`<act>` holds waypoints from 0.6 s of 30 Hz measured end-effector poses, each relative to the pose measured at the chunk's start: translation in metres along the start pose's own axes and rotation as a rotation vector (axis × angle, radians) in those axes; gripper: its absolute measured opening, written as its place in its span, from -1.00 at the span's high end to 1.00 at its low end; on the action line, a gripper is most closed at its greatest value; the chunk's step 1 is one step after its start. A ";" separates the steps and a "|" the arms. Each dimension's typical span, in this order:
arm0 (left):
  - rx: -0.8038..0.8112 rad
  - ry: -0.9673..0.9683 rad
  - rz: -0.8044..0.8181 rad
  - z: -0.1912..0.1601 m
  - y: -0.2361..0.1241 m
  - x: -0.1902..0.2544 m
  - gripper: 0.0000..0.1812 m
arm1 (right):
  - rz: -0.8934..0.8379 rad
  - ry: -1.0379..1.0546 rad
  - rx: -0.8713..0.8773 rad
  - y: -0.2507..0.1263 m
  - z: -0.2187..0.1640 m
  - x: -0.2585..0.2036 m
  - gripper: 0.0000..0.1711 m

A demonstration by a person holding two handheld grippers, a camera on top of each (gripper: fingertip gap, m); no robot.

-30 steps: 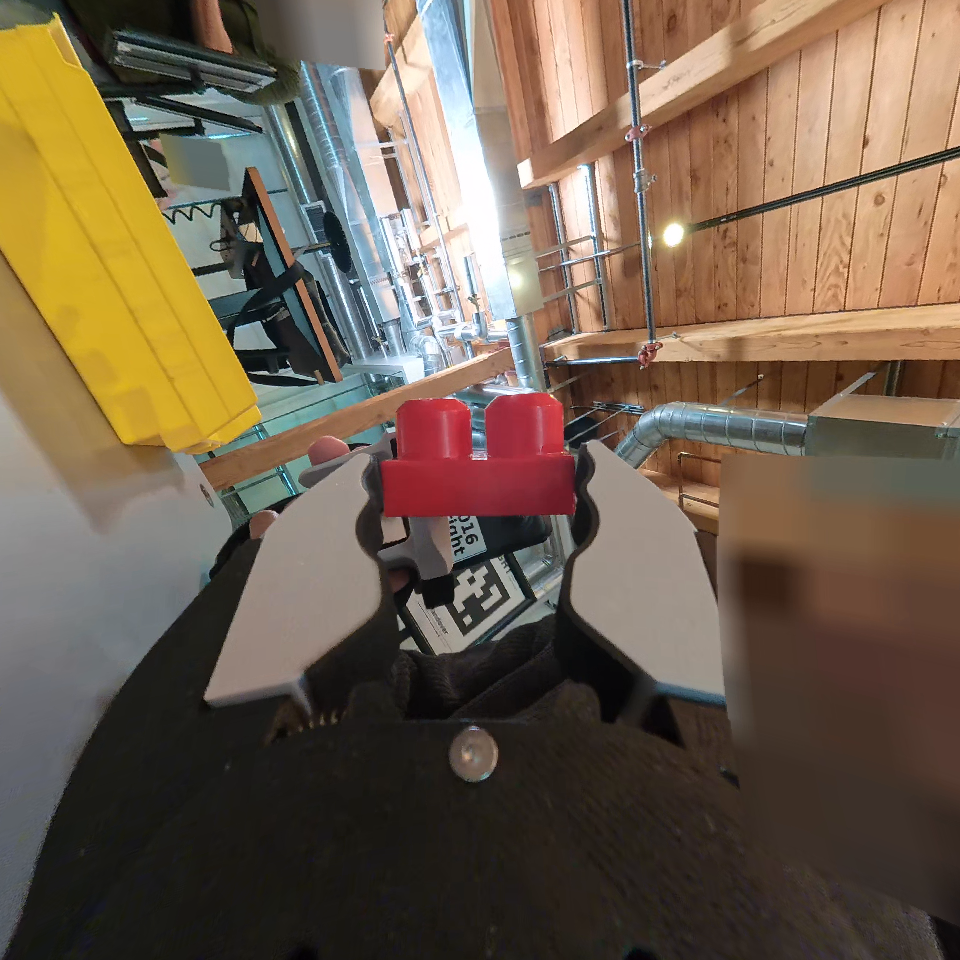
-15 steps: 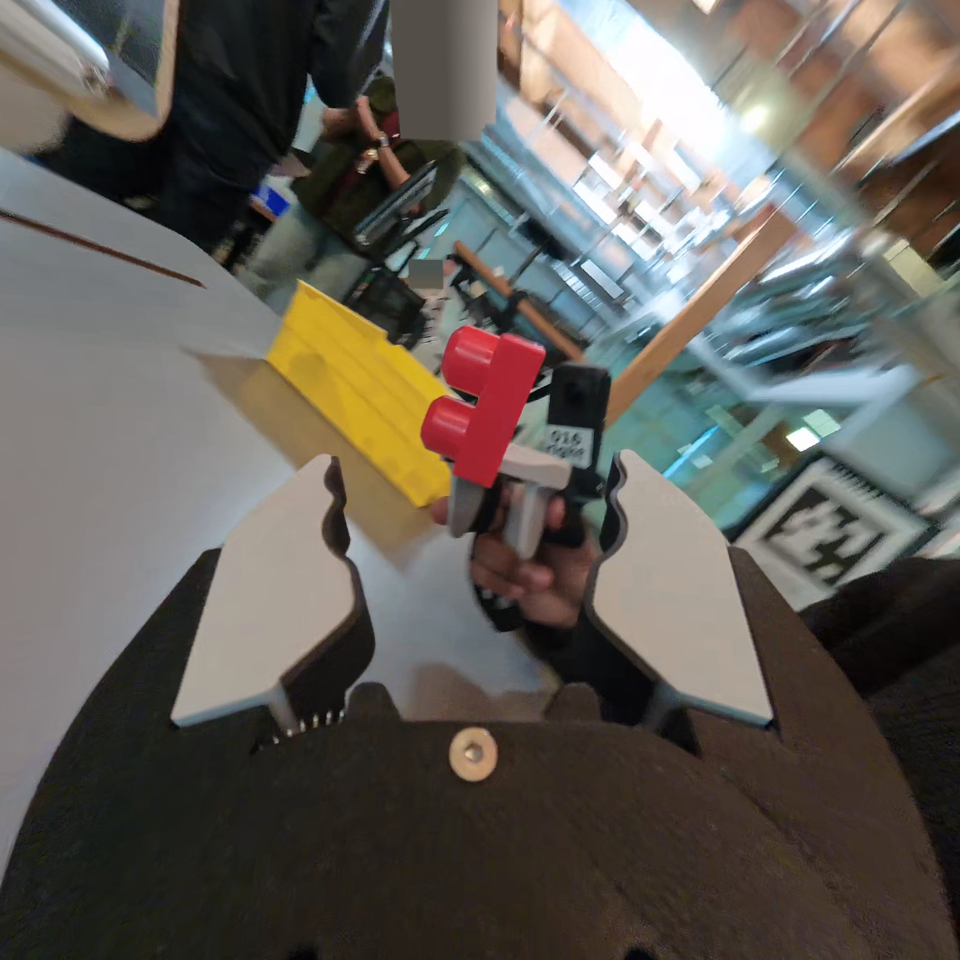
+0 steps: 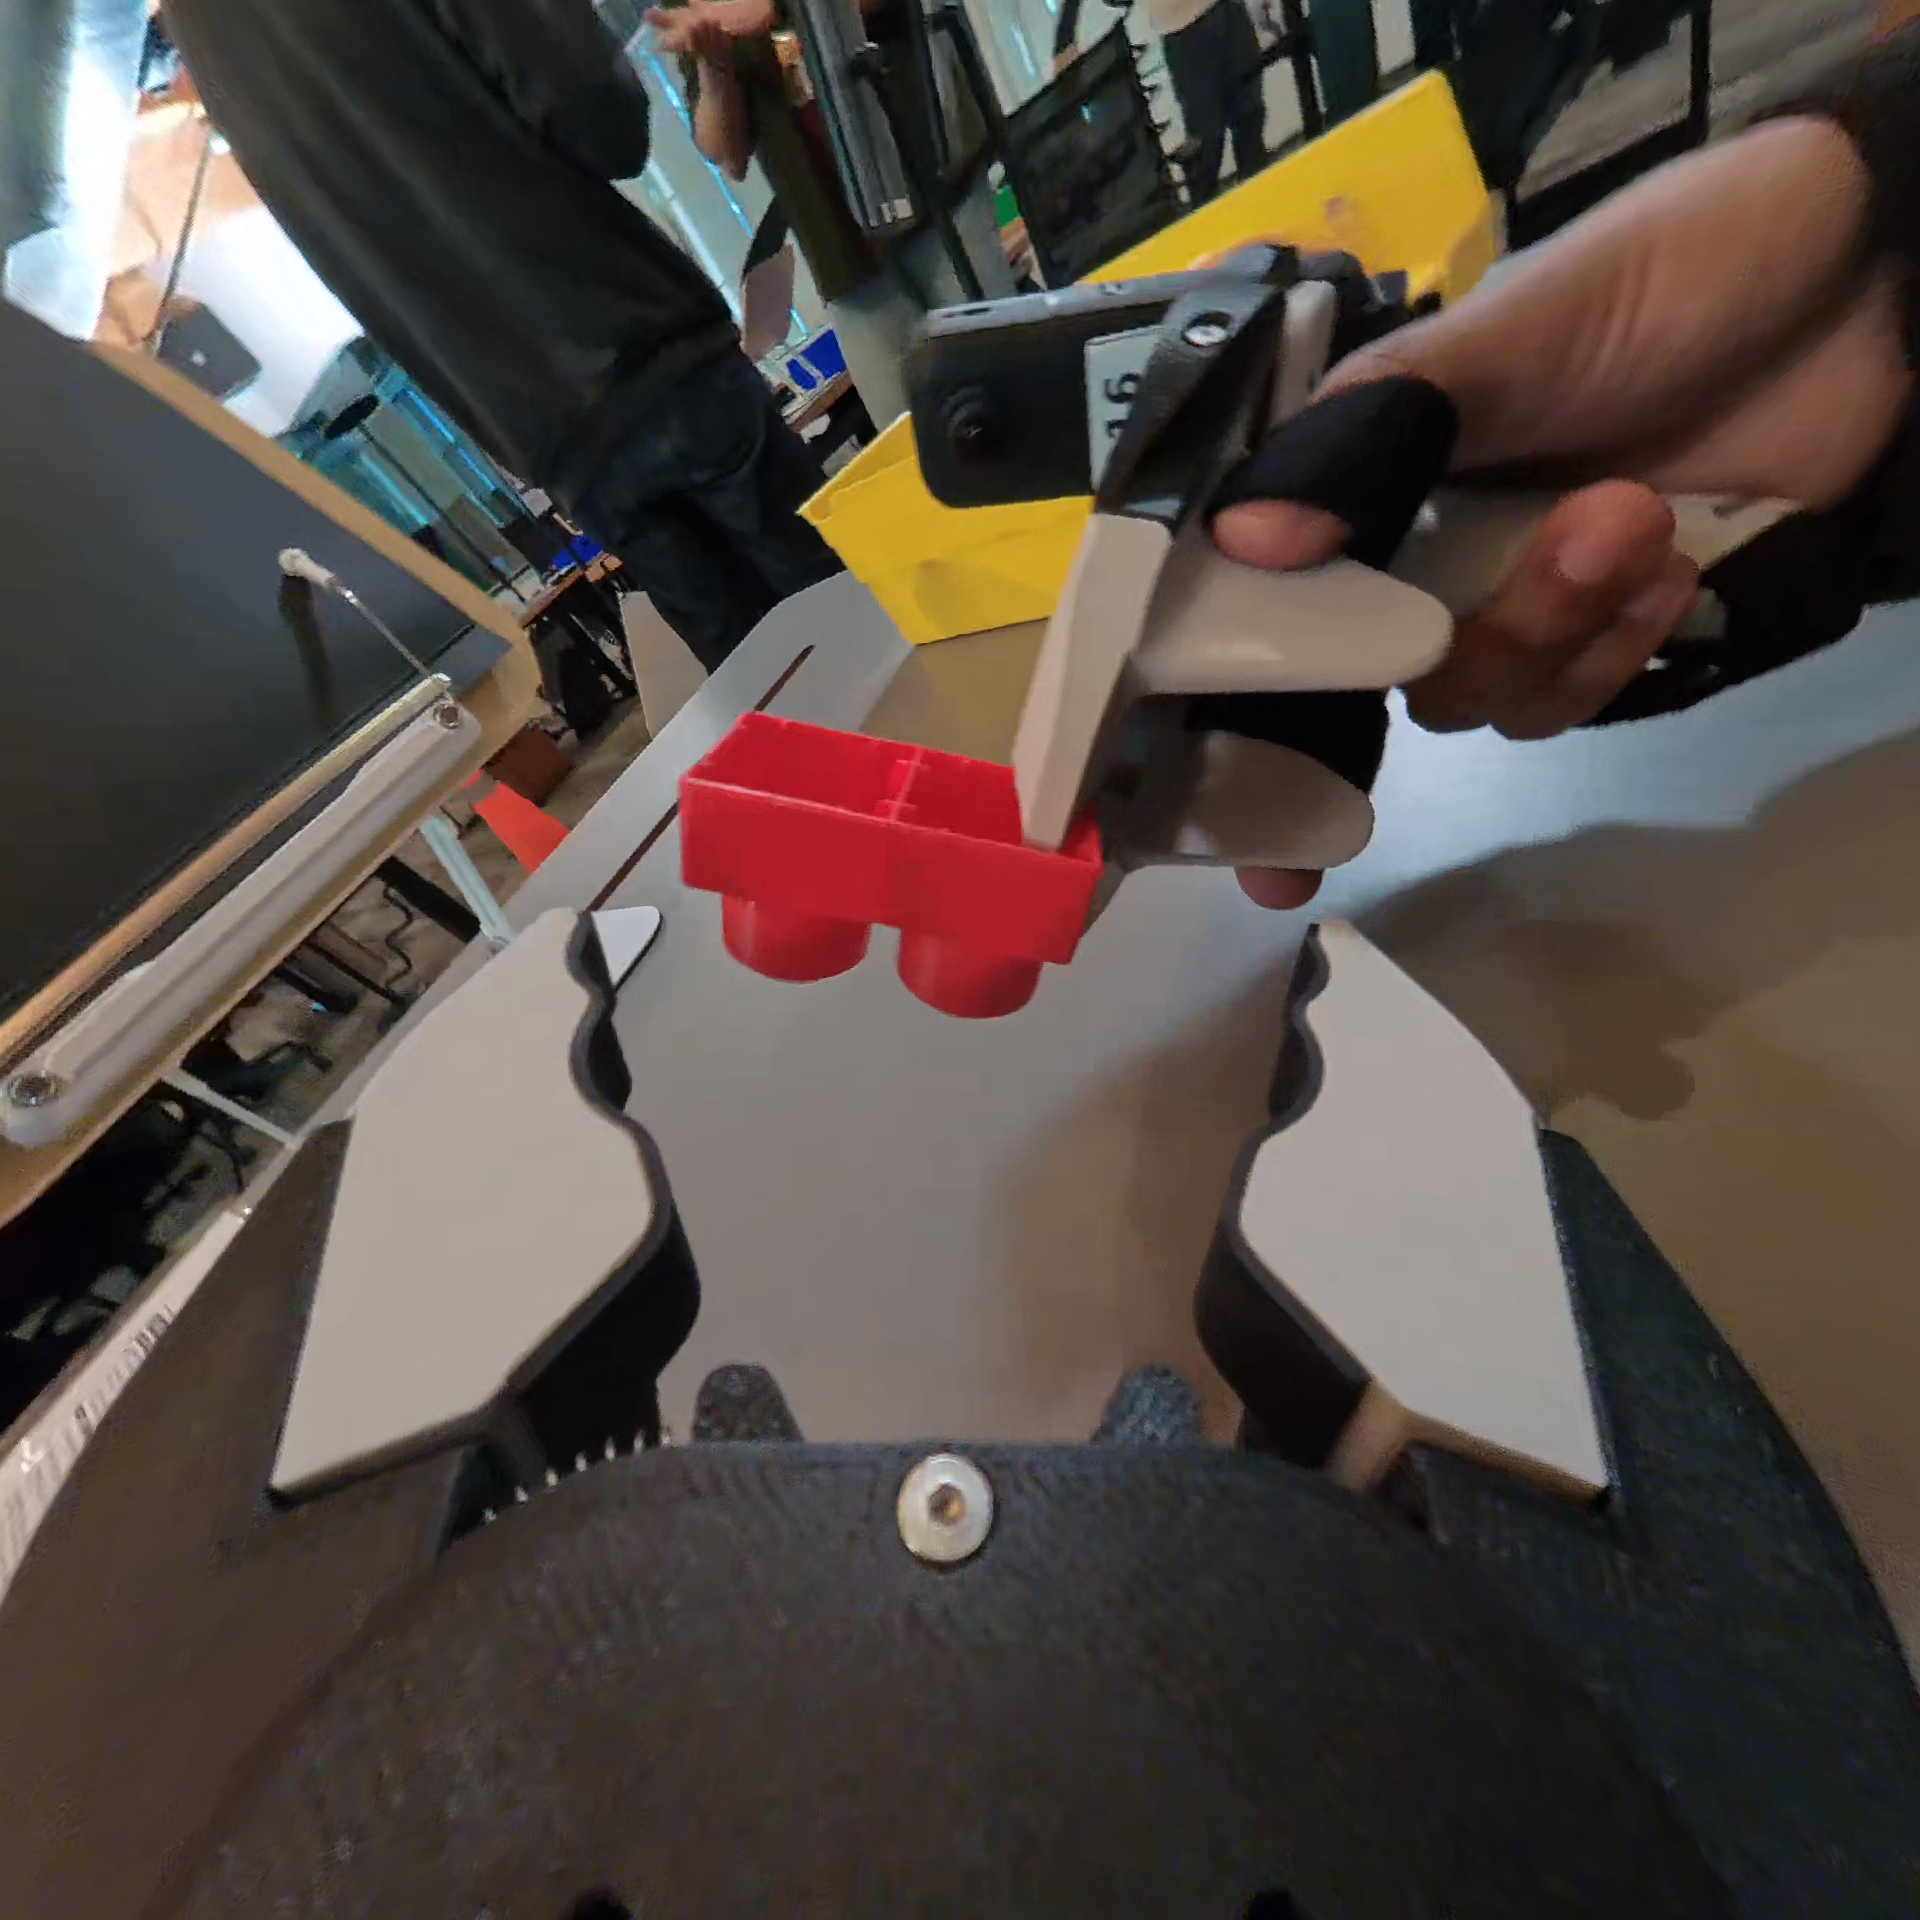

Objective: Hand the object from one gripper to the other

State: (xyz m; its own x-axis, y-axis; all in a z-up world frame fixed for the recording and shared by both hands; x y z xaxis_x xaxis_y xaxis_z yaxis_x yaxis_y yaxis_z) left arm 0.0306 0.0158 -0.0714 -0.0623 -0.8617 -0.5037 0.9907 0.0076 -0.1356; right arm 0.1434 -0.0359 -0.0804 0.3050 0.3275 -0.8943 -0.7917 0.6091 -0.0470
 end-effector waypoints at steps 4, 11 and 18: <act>0.012 0.067 0.016 0.000 0.000 0.003 -0.21 | -0.031 -0.001 -0.078 0.006 -0.008 0.001 0.77; 0.060 0.078 0.020 0.006 -0.004 0.004 0.15 | -0.020 0.011 -0.096 0.011 -0.011 0.003 0.76; 0.049 0.054 0.039 0.006 -0.004 -0.001 0.16 | 0.027 -0.017 -0.068 0.011 -0.009 -0.001 0.64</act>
State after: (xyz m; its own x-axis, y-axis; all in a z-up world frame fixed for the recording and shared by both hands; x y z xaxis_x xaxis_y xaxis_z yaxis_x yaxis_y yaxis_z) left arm 0.0270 0.0137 -0.0650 -0.0288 -0.8328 -0.5528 0.9971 0.0147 -0.0741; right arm 0.1293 -0.0360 -0.0846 0.2913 0.3557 -0.8880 -0.8339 0.5493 -0.0535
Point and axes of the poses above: each gripper's, where its closed fingertips meet, y out along the fingers, z out of its top, x = y × z across the jaws, the point moved 7 cm from there along -y, back along the fingers, and after that the axes turned 1 degree about x, right-handed, at the moved point
